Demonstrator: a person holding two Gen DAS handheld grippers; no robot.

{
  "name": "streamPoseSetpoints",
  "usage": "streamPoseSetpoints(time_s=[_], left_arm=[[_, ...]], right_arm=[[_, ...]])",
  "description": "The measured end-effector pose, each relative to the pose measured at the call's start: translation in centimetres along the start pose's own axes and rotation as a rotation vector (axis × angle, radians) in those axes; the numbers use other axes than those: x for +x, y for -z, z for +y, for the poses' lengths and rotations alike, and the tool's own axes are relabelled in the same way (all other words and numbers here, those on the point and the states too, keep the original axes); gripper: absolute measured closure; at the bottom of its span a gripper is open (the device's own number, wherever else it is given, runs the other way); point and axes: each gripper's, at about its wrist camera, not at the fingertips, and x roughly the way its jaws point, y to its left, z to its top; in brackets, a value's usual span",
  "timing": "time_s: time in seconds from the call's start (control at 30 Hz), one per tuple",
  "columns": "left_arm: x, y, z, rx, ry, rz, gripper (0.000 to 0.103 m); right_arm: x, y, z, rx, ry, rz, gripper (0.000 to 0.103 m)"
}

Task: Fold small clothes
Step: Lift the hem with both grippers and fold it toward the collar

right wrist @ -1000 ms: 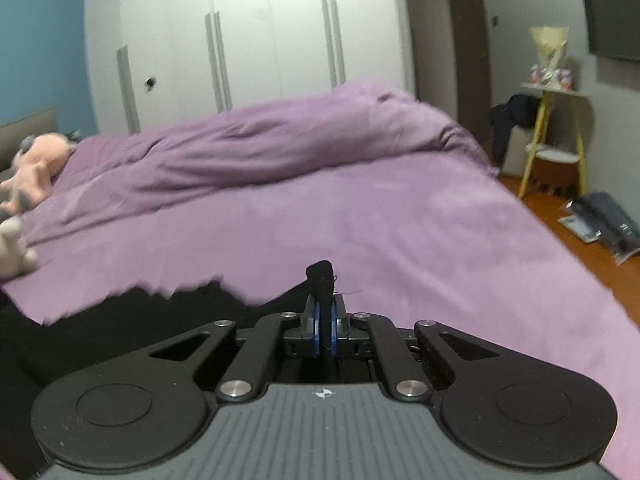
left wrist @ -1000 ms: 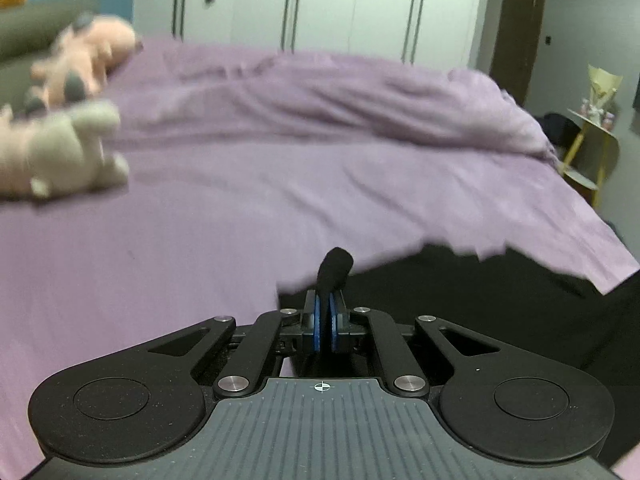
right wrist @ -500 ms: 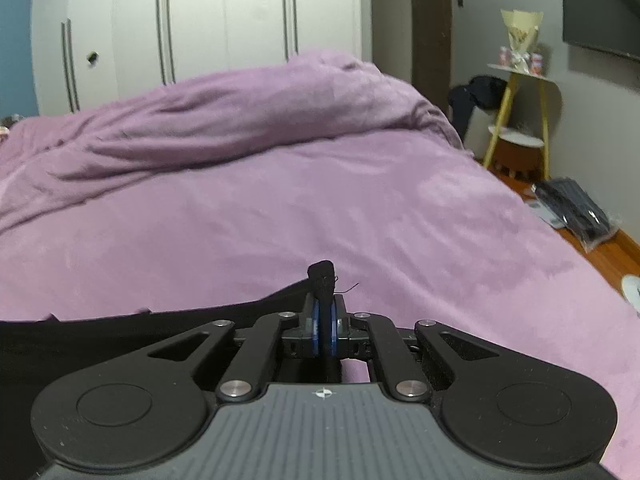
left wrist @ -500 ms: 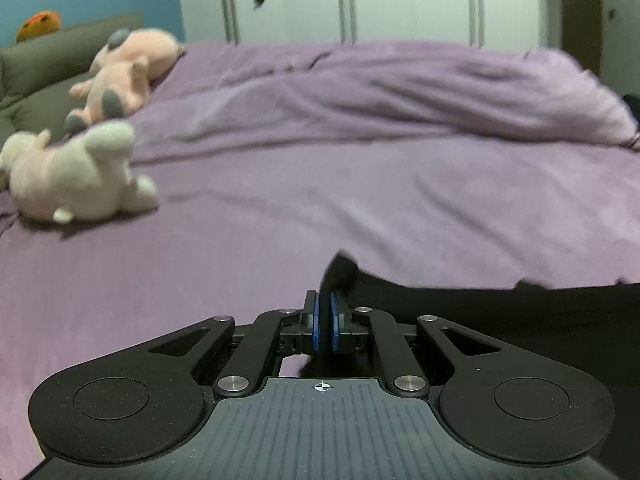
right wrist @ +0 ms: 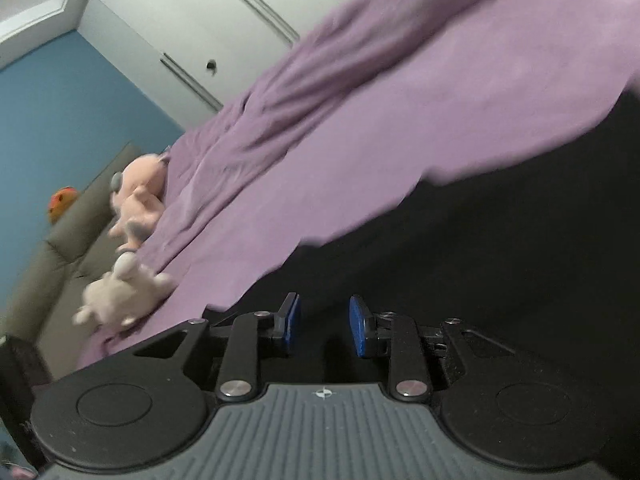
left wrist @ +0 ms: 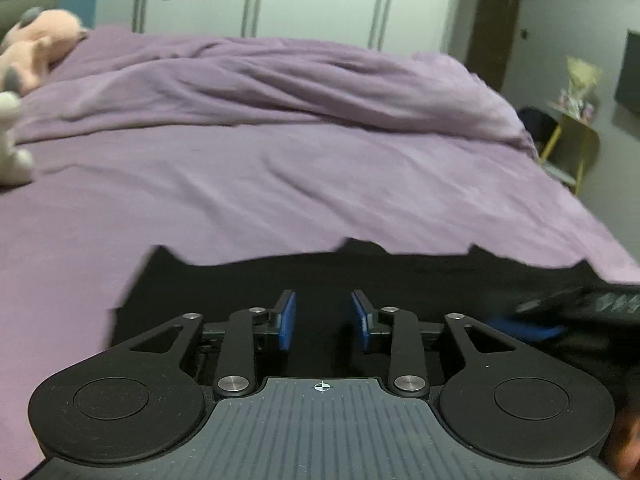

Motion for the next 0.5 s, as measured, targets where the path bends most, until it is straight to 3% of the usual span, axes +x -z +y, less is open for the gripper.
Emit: streamPoseSetpoints(time_s=[0.1, 0.23, 0.33, 0.43, 0.5], left_arm=[[2.7, 0.2, -0.7, -0.027, -0.033, 0.05, 0.068], [3.7, 0.4, -0.2, -0.015, -0.058, 0.023, 0.065], [3.6, 0.5, 1.2, -0.067, -0.031, 0.014, 0.066], [3.7, 0.6, 2.0, -0.103, -0.021, 0.016, 0.068], [3.6, 0.5, 2.1, -0.101, -0.03, 0.02, 0.069]], right_arm=[[0.4, -1.0, -1.7, -0.015, 0.002, -0.033, 0.088], [-2.7, -3.2, -6.0, 0.007, 0.041, -0.109, 0.099], [-6.1, -4.7, -8.4, -0.035, 0.157, -0.2, 0.1], [-8.8, -5.4, -10.2, 0.006, 0.246, -0.28, 0.1], [-9.7, -5.4, -10.4, 0.041, 0.357, -0.335, 0.093]])
